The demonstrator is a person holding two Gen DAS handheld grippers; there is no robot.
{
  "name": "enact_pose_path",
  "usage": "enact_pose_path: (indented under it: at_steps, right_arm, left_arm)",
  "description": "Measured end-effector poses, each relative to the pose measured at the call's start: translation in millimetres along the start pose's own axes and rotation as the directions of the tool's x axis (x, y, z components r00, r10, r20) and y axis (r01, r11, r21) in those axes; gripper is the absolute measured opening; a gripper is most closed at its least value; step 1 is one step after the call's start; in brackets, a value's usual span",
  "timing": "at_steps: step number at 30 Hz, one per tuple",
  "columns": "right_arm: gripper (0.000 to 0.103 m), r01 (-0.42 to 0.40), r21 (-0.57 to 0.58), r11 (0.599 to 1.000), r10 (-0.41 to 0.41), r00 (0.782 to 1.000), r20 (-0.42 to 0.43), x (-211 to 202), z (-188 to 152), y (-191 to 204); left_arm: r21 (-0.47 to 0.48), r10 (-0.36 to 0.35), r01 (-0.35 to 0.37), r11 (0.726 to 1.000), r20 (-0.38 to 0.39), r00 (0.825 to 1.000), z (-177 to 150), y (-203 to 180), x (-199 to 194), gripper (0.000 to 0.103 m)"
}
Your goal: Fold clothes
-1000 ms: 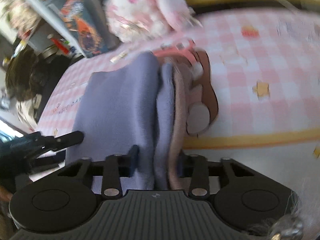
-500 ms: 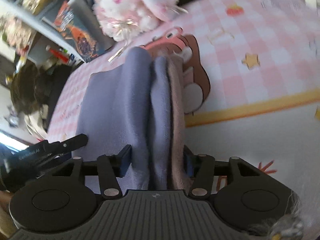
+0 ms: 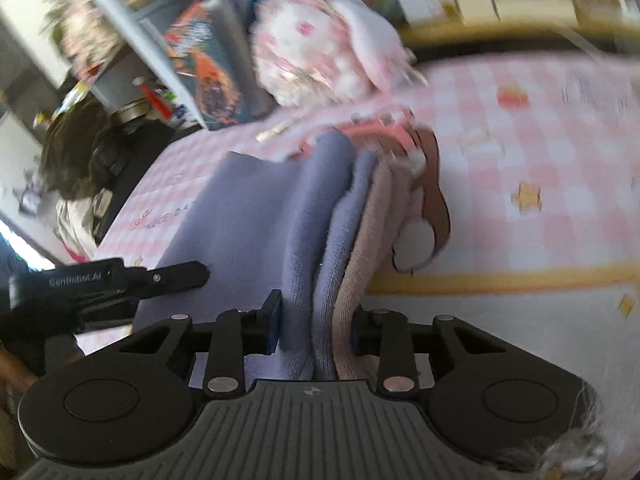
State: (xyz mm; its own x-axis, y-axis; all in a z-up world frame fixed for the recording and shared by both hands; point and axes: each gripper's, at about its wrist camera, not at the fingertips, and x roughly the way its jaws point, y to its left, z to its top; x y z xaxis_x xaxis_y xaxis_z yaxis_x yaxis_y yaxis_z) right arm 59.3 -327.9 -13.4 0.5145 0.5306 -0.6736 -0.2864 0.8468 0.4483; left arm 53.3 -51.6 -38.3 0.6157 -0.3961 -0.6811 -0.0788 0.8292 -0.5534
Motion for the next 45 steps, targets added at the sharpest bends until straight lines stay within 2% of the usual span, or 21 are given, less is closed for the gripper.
enact_pose_path:
  at_steps: [6, 19, 35, 45]
  right_arm:
    - [0.028, -0.002, -0.024, 1.000, 0.003, 0.999, 0.045, -18, -5, 2]
    - [0.028, 0.065, 0.013, 0.998, -0.066, 0.992, 0.111, -32, -11, 13]
    - [0.028, 0.161, 0.064, 0.985, -0.169, 0.972, 0.165, 4, -9, 94]
    - [0.028, 0.175, 0.029, 0.984, -0.178, 0.967, 0.182, 52, 24, 136]
  left_arm:
    - [0.053, -0.019, 0.017, 0.998, 0.041, 0.999, -6, -17, -17, 0.042]
    - [0.117, -0.107, 0.105, 0.988, 0.018, 0.994, 9, -18, -18, 0.040]
    - [0.158, -0.195, 0.199, 0.967, -0.043, 0.980, 69, 48, -33, 0.040]
    - [0.151, -0.238, 0.237, 0.960, -0.010, 0.971, 126, 94, -30, 0.041]
